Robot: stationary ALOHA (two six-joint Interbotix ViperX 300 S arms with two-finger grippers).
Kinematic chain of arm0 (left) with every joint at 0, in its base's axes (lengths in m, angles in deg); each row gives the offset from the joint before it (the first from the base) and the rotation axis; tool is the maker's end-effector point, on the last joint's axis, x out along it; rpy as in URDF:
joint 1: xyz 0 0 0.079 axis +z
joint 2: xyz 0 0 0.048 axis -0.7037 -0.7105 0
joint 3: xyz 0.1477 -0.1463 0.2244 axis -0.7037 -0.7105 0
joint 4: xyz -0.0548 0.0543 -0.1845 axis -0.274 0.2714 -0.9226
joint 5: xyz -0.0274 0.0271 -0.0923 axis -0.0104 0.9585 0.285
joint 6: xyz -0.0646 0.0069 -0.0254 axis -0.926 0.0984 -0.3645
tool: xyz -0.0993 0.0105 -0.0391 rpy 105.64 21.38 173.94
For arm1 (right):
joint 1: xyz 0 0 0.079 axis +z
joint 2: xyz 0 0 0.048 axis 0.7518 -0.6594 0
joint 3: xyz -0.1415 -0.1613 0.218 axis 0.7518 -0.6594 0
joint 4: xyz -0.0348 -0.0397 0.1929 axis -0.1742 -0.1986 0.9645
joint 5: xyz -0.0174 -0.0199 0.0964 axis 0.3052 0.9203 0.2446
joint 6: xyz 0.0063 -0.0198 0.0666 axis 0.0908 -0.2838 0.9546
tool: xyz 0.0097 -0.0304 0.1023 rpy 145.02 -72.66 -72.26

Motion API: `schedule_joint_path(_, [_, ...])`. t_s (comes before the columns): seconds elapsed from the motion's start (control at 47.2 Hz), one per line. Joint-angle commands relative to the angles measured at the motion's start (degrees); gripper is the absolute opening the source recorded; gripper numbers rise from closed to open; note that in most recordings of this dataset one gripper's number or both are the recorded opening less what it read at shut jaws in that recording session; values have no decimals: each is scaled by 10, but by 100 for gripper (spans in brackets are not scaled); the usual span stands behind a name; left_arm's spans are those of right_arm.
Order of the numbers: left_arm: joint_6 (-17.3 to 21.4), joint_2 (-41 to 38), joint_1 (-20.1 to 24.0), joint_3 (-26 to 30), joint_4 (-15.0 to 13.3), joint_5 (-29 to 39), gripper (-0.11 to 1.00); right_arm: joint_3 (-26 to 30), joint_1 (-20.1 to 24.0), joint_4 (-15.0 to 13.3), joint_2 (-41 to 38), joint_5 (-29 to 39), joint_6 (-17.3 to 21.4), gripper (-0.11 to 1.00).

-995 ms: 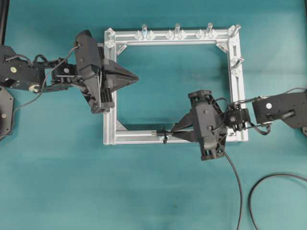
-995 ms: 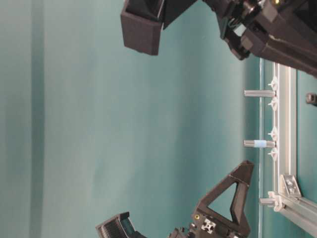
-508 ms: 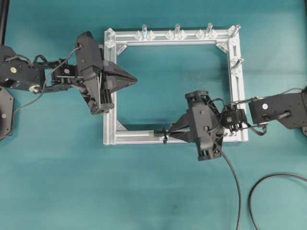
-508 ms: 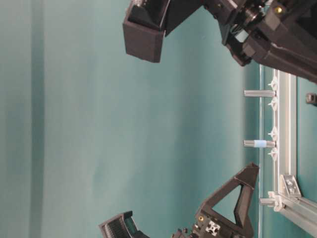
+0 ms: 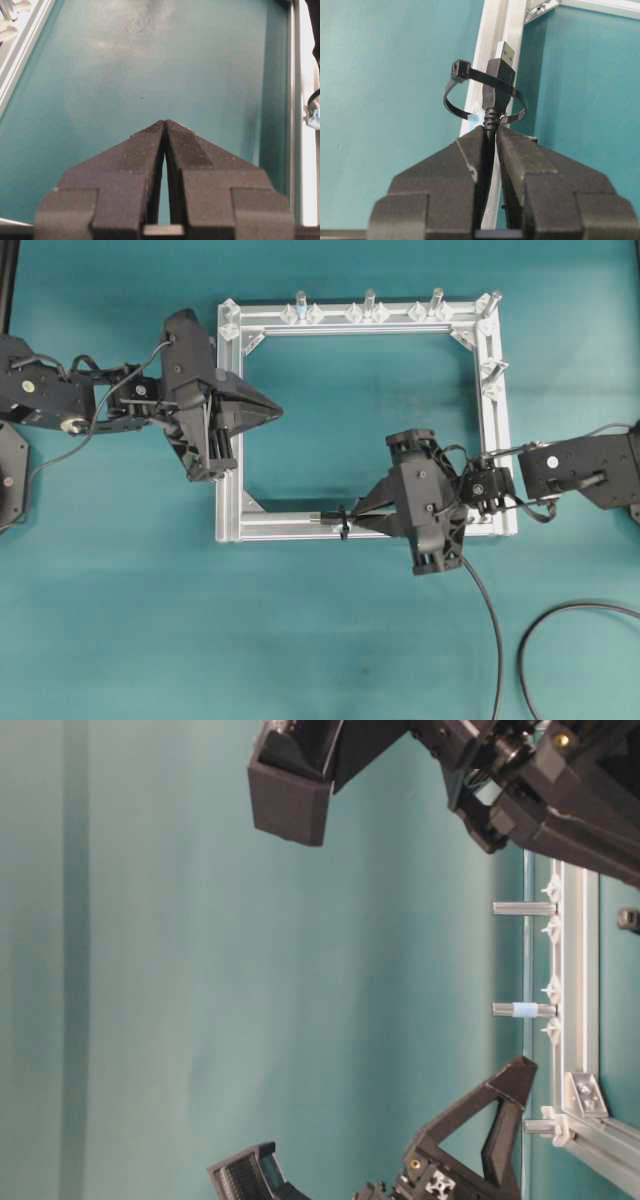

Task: Insert the wire through the string loop located in the center.
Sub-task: 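Move the open left gripper toward the plug emerging from the loop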

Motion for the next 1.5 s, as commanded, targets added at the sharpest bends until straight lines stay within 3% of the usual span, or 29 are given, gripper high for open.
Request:
schedule_joint_path(0.0, [2,18,-11,14,2,6,0,10,-2,0,7,-3,-1,10])
schedule_joint_path(0.614, [0,20,-127,25,2,42,0,11,-6,-1,7,-3,-1,10])
schedule_joint_path(1.058, [1,13,-136,48,2,97,1,11,-6,0,7,-4,-1,10])
schedule_joint_path(1.101, [1,14,-137,48,2,97,6,12,-7,-1,7,-5,-1,10])
schedule_joint_path(1.249, [1,14,-138,52,2,99,39,11,-7,0,7,-5,-1,10])
schedule_joint_path(1.481, [3,14,-139,62,2,127,57,13,-7,-1,7,-4,-1,10])
